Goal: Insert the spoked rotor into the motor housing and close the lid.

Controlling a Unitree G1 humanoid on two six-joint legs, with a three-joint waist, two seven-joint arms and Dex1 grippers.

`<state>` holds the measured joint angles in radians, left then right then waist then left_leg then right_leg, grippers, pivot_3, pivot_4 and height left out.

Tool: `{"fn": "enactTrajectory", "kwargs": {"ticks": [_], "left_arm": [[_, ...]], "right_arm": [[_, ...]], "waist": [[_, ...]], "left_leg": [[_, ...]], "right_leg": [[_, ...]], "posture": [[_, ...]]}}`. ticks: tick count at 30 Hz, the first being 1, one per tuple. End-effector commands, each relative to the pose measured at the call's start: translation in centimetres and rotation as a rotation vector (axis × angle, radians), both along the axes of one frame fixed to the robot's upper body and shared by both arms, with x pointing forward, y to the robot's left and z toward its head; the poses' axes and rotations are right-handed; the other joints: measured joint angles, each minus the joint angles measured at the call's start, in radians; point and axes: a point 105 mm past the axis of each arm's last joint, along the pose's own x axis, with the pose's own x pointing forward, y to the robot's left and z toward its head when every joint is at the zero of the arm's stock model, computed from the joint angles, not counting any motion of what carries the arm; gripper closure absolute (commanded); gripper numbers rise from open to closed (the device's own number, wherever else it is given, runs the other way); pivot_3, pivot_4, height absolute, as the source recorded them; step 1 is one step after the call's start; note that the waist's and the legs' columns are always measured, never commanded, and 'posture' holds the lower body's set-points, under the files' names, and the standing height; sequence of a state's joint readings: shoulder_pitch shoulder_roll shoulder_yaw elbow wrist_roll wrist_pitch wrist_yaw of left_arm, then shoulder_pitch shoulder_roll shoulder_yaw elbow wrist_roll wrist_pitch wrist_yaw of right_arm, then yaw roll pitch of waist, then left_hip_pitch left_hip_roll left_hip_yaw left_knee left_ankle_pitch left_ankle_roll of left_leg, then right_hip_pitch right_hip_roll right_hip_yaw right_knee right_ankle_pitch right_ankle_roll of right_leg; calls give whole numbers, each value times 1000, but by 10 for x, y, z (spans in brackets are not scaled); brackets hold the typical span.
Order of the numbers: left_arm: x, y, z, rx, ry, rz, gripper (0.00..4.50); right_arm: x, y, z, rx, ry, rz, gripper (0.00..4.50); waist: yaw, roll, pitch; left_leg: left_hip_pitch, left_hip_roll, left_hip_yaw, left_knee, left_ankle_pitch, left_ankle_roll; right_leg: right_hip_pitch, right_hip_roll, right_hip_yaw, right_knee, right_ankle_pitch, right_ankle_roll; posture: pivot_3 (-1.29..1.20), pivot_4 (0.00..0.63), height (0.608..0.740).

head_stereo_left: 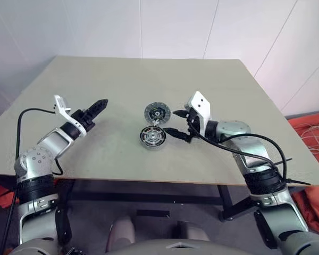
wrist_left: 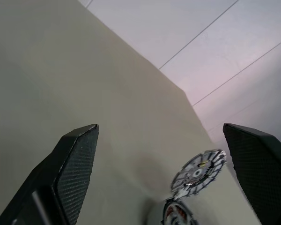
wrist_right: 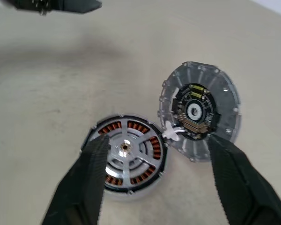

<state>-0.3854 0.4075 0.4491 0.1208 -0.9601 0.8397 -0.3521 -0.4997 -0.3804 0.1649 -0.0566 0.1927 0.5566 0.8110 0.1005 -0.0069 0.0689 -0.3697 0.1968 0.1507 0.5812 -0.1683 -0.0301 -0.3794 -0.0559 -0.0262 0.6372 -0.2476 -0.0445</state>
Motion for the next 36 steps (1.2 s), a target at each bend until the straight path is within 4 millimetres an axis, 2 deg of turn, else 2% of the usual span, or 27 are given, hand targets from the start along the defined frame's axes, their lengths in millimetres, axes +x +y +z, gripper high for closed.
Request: {"fn": "enactTrajectory", "kwargs": {"ticks": [1,4,8,14,20,25,29,32,36], "left_arm": [[-3,-5,15,120,-134,-22,0],[-6,-4,12,221,-186,-34,0],[-14,-5,8,433,-260,-152,0],[-29,-16,18,674,-457,-362,0],[-50,-26,9,734,-498,-611,0],[-57,-25,6,698,-495,-661,0],[-56,-24,3,717,-514,-629,0],[-58,-28,9,681,-598,-600,0],[-63,-29,2,596,-435,-656,0]], "right_arm": [[0,13,13,17,-44,12,1984],[-3,22,10,3,-52,42,3041],[-3,31,10,6,-54,61,4466],[3,43,5,-13,-59,80,4466],[9,52,0,-31,-61,94,4466],[16,54,-21,-71,-31,60,4466],[18,46,-51,-113,43,22,4466],[17,37,-74,-202,76,7,4466],[16,36,-74,-190,81,-6,4466]], "waist": [[2,0,0],[2,0,0],[-1,0,0],[-3,0,0],[-4,0,0],[-5,0,0],[-4,0,0],[-5,1,0],[-5,1,-1]], "left_leg": [[0,0,0,0,0,0],[0,0,0,-1,0,0],[1,2,0,-2,0,0],[1,2,0,-3,0,-1],[1,2,1,-3,0,-1],[1,2,1,-3,1,-2],[1,2,1,-3,1,-2],[1,2,2,-3,1,-2],[5,2,2,-3,1,-2]], "right_leg": [[0,0,0,0,0,0],[0,0,0,-1,0,0],[-1,1,0,-1,-1,1],[-1,0,0,-1,0,0],[-2,0,0,-1,0,0],[-3,0,0,1,0,0],[-3,0,0,1,0,0],[-3,0,1,1,0,0],[0,0,1,3,0,0]], "posture": [[0,0,740],[0,0,740],[0,0,740],[0,0,740],[0,0,740],[0,0,740],[0,0,740],[0,0,740],[0,0,740]]}}
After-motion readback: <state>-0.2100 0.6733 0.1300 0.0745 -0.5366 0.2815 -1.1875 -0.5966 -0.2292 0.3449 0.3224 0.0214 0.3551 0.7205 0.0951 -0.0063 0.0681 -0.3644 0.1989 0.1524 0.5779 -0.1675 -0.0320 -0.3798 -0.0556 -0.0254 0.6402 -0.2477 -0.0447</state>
